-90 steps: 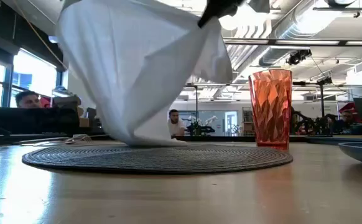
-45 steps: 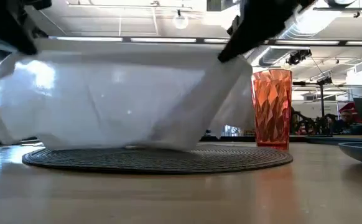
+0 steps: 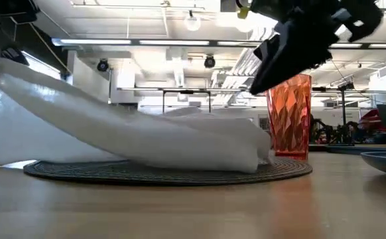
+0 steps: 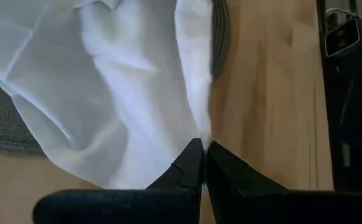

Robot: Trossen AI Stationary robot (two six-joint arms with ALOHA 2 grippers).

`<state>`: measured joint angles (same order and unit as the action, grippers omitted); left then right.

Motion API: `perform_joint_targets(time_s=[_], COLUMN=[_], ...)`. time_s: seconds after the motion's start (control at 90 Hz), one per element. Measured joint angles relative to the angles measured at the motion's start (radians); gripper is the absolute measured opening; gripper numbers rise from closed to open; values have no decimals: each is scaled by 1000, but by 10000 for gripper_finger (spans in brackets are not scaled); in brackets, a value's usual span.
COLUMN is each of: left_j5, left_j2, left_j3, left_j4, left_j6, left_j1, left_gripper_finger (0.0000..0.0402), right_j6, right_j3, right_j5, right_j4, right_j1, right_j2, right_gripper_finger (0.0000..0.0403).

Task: Set table place
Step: Fold the white table napkin

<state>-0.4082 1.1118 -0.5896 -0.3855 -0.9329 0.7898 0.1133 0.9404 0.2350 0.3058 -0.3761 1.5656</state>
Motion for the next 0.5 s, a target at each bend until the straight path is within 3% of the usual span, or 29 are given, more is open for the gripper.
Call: perform_joint_targets(time_s=[0.144,0.3,0.5], left_j5=[-20,-24,-25], left_j2=[0,0,0], left_j3=[0,0,0], left_j4=[2,3,4], left_j6=[-7,-7,-8], left_j1=[0,0,0], left_gripper_finger=[0,0,0], right_j6=[-6,-16,-43], right_j3=[-37,-108,-224], right_j5=[1,91,53], right_j4=[28,-61,-215], right_j1=[-7,3,27], right_j2=[0,0,0], right_gripper_finger=[162,163,161])
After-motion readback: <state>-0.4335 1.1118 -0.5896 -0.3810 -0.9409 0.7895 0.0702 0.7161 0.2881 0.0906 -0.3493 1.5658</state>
